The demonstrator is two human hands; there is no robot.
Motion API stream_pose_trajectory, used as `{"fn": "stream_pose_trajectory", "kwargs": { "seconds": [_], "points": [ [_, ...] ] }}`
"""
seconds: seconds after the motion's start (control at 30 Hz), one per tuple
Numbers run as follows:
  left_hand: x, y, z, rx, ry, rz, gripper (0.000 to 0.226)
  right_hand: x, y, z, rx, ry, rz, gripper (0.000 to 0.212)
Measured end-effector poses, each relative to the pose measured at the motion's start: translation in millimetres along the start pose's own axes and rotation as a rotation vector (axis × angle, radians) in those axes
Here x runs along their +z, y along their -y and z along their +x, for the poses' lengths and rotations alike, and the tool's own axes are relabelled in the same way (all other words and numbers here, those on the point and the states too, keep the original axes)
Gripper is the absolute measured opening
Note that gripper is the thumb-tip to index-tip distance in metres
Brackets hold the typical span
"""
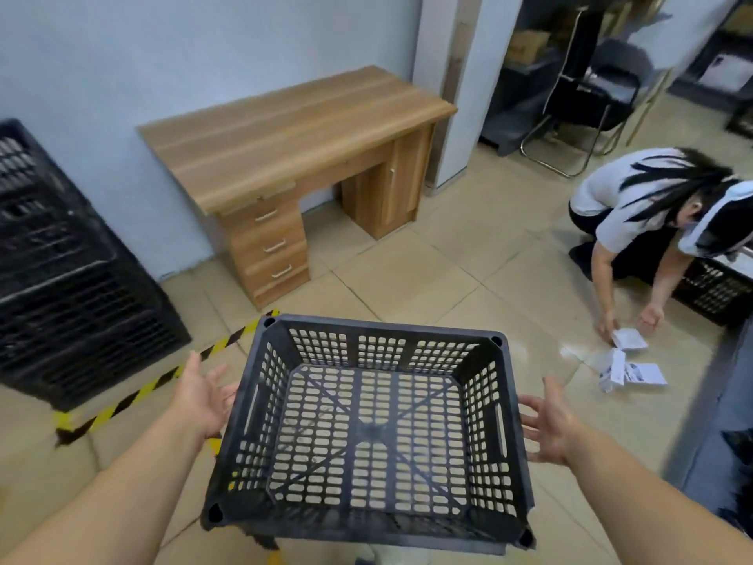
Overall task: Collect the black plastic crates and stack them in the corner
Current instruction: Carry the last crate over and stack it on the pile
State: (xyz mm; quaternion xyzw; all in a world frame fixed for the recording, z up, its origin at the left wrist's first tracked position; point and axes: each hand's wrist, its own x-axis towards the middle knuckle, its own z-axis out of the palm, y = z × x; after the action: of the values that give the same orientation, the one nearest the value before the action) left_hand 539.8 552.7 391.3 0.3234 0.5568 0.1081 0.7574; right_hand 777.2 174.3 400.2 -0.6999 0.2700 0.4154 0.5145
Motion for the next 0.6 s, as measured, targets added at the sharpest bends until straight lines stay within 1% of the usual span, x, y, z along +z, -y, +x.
{"fn": "stream_pose_trajectory", "kwargs": {
  "seconds": [0.1,0.23,0.37,0.6],
  "points": [
    [-26.0,-7.2,-9.4,0.041,-0.083,-0.052,0.081,28.8,24.8,-4.9,-0.026,0.060,-0.085,0.077],
    [-66.0,-16.4,-22.7,0.081,-0.159,-0.202,0.081,76.7,50.5,-15.3,-0.057,0.086,-0.183,0.077],
    [-107.0,-31.7,-39.4,0.127,-0.169,-0.321,0.083,131.4,68.6,-33.8,-0.118,0.096,-0.269,0.076],
    [-189.9,-63.6,-67.5,0.194,-0.199,-0.388,0.085,232.1,81.6,-82.4,-0.201,0.126,-0.382,0.080]
  ]
}}
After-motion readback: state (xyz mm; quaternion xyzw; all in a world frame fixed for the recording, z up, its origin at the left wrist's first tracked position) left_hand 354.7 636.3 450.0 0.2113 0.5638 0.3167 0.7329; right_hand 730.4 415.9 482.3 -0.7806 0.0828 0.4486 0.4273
